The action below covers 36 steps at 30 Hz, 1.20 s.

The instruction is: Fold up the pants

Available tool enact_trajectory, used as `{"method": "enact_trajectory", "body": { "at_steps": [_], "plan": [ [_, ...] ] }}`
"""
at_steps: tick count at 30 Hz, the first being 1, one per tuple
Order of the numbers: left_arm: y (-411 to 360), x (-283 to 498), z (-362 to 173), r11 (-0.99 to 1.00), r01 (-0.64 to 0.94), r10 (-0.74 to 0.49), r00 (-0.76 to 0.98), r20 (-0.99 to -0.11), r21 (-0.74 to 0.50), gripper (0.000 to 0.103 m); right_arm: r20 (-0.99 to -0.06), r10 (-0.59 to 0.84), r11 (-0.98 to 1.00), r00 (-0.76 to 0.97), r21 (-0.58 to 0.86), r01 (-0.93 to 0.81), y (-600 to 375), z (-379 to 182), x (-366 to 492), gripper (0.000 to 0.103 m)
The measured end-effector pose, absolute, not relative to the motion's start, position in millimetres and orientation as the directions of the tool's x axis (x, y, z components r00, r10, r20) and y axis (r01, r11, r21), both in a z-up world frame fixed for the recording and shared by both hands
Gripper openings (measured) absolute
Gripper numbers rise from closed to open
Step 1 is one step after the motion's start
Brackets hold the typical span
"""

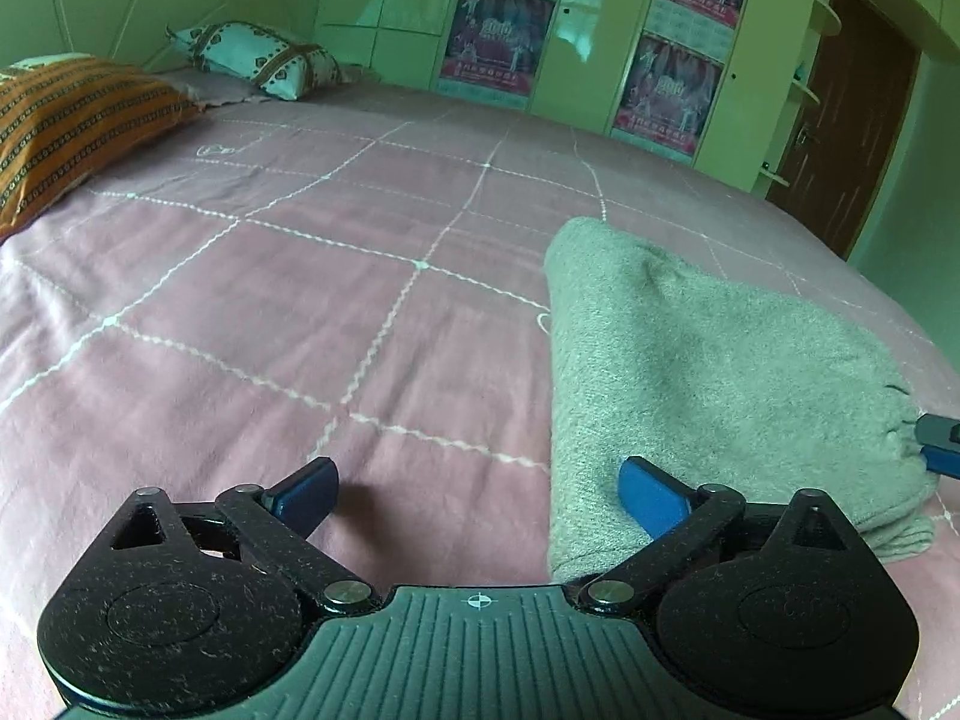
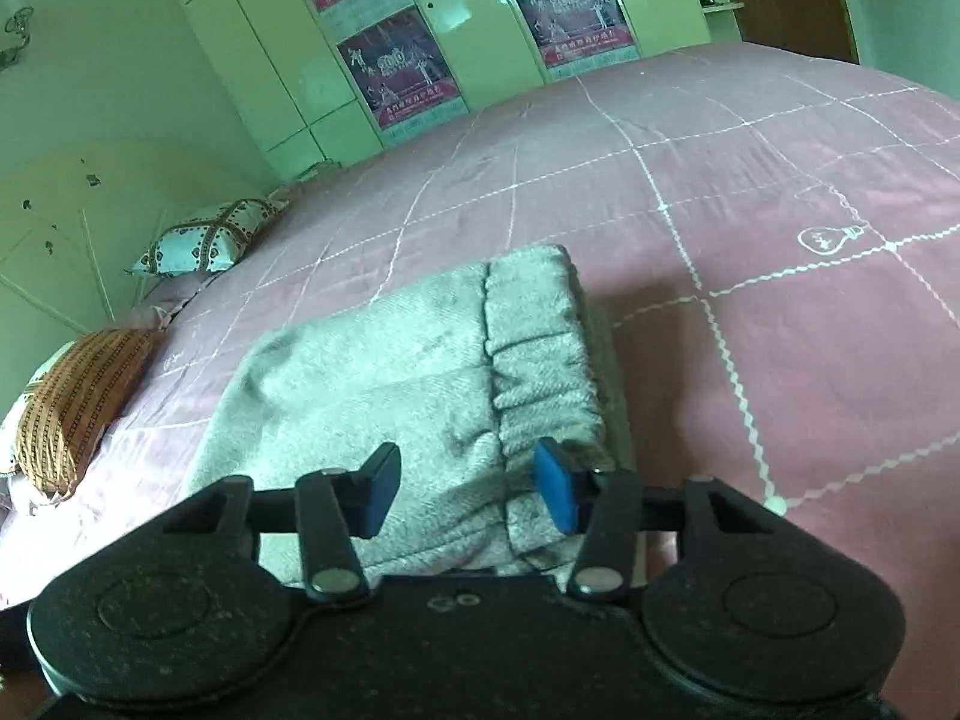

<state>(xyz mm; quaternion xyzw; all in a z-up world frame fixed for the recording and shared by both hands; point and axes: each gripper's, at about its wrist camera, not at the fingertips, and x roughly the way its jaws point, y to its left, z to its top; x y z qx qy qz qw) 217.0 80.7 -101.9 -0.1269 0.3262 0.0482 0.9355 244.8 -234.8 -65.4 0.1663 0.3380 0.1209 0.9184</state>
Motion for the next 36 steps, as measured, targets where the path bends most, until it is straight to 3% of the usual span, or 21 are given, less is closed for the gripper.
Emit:
{"method": "enact_trajectory", "body": {
  "at_steps": [4, 6, 8, 14, 18, 24, 36],
  "plan": [
    [82, 214, -100, 0.963, -0.170, 0.003, 0.781, -0.625, -0.207, 0.101, -0.532, 0.364, 0.901, 0.765, 0.410, -0.143, -241, -50, 232, 0.047],
    [83, 212, -98, 0.964, -0.166, -0.001, 0.780, -0.626, -0.208, 0.101, -0.511, 0.366, 0.896, 0.778, 0.421, -0.145, -246, -48, 227, 0.064],
    [83, 212, -97, 0.968, -0.158, 0.000, 0.777, -0.630, -0.195, 0.102, -0.506, 0.365, 0.889, 0.781, 0.439, -0.131, -250, -47, 226, 0.068],
    [92, 225, -81, 0.968, -0.087, -0.079, 0.787, -0.611, -0.237, 0.102, -0.516, 0.398, 0.835, 0.759, 0.546, -0.067, -283, -59, 237, 0.068],
    [103, 250, -81, 0.935, -0.066, -0.173, 0.771, -0.613, -0.347, 0.103, -0.520, 0.412, 0.811, 0.748, 0.584, -0.041, -296, -68, 254, 0.078],
    [111, 286, -103, 0.849, -0.067, -0.340, 0.691, -0.638, -0.525, 0.103, -0.548, 0.493, 0.745, 0.675, 0.668, -0.002, -308, -93, 281, 0.078],
    [113, 328, -122, 0.737, -0.045, -0.511, 0.617, -0.599, -0.675, 0.103, -0.488, 0.625, 0.599, 0.610, 0.800, 0.026, -325, -119, 306, 0.080]
  ]
}}
